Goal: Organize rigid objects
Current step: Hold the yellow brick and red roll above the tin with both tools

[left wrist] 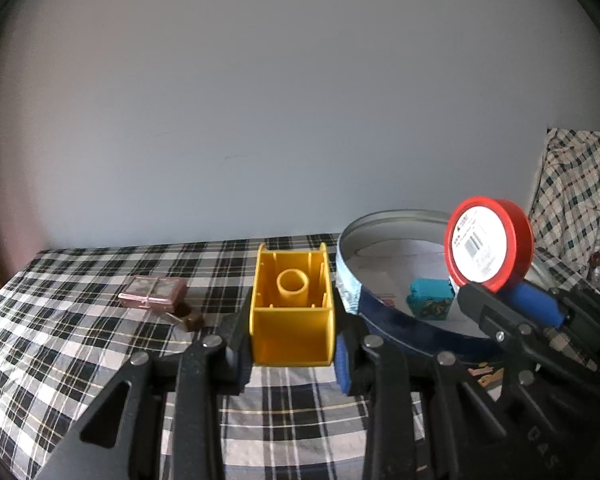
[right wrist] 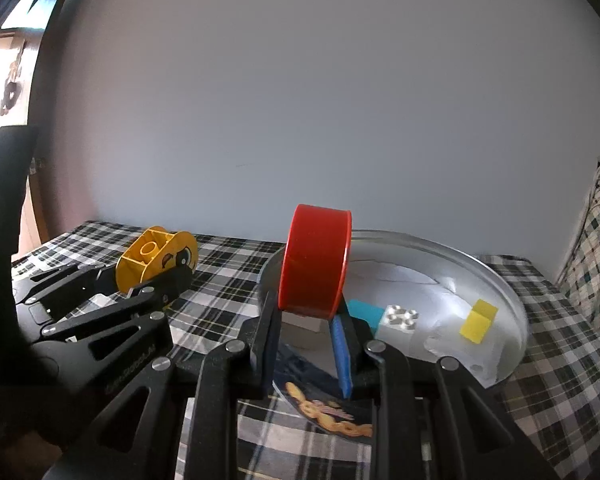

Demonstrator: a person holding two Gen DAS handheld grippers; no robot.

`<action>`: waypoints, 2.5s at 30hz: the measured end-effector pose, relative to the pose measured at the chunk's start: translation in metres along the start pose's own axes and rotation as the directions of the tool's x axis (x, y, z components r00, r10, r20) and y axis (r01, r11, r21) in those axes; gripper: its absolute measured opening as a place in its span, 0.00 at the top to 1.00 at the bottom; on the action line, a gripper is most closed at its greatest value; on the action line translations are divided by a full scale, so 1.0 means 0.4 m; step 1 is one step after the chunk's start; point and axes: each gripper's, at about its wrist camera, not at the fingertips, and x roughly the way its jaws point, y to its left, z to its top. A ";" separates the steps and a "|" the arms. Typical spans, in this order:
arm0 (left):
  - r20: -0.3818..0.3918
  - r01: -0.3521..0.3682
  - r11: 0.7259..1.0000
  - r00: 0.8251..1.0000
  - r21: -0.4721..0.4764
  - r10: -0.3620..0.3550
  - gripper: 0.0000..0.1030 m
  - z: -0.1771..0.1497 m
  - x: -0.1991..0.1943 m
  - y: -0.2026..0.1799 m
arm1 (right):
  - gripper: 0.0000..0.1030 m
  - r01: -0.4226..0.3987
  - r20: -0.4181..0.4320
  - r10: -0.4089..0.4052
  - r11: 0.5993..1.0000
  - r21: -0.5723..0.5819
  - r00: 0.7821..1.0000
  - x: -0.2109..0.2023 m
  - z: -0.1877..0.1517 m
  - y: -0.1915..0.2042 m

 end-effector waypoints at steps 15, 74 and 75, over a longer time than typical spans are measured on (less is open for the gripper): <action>-0.001 0.014 1.000 1.000 0.019 -0.014 0.71 0.011 0.039 -0.043 | 0.74 0.070 0.013 -0.071 0.997 0.013 0.997 -0.002 -0.003 -0.088; -0.122 0.158 0.987 0.981 0.032 -0.153 0.71 0.139 0.194 -0.258 | 0.74 0.269 0.011 -0.275 0.948 0.172 0.961 0.057 0.080 -0.327; -0.141 0.154 0.987 0.979 0.038 -0.147 0.71 0.145 0.206 -0.264 | 0.74 0.270 0.005 -0.275 0.947 0.174 0.961 0.064 0.085 -0.328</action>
